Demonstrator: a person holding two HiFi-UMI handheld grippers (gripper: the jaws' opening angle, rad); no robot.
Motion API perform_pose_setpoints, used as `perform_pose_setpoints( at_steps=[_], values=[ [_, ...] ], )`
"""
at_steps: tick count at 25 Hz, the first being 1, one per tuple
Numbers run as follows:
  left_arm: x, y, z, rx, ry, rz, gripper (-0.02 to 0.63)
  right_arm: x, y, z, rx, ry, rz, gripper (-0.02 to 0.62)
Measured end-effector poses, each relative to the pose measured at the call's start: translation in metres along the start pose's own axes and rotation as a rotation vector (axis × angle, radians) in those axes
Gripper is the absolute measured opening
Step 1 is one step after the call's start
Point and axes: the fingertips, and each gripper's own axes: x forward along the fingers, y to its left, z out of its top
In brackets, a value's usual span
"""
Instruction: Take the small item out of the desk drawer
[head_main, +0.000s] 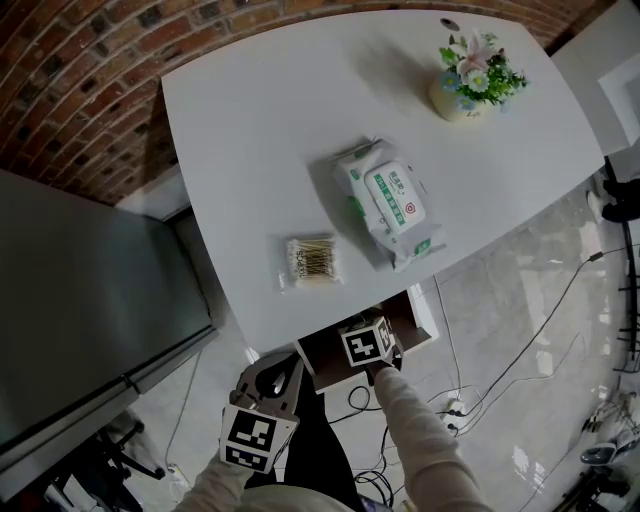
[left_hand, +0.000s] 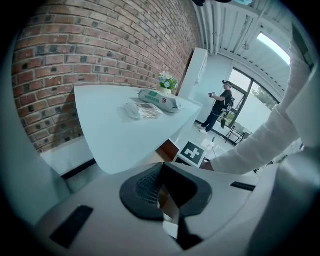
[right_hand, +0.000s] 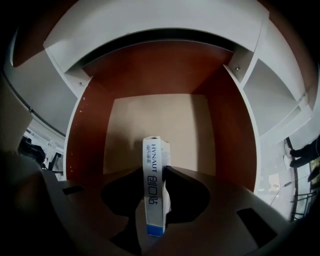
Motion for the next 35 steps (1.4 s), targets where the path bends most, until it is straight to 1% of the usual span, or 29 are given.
perform_pose_setpoints(
  at_steps=[4,8,11,17,24,31,35],
  values=[
    [-0.003,0.003,0.0,0.001,-0.003,0.006,0.018,0.0,-0.005,-0.003,0.025,0.011,-0.03,0.109],
    [-0.007,0.005,-0.001,-0.008,-0.005,0.013,0.018,-0.005,-0.009,-0.001,0.035,-0.006,-0.053,0.098],
    [-0.009,0.006,-0.004,-0.016,-0.005,0.019,0.018,-0.013,-0.005,0.001,0.025,-0.024,-0.046,0.095],
    [-0.015,0.0,0.003,0.02,-0.024,-0.004,0.018,-0.039,0.001,0.002,0.043,-0.051,-0.045,0.094],
    [-0.021,-0.009,0.004,0.052,-0.03,-0.033,0.018,-0.068,0.01,-0.002,0.068,-0.123,-0.049,0.092],
    [-0.029,-0.017,0.008,0.099,-0.043,-0.064,0.018,-0.101,0.018,0.0,0.124,-0.213,-0.079,0.092],
    [-0.034,-0.021,0.012,0.112,-0.049,-0.078,0.018,-0.122,0.02,-0.001,0.149,-0.267,-0.101,0.092]
  ],
)
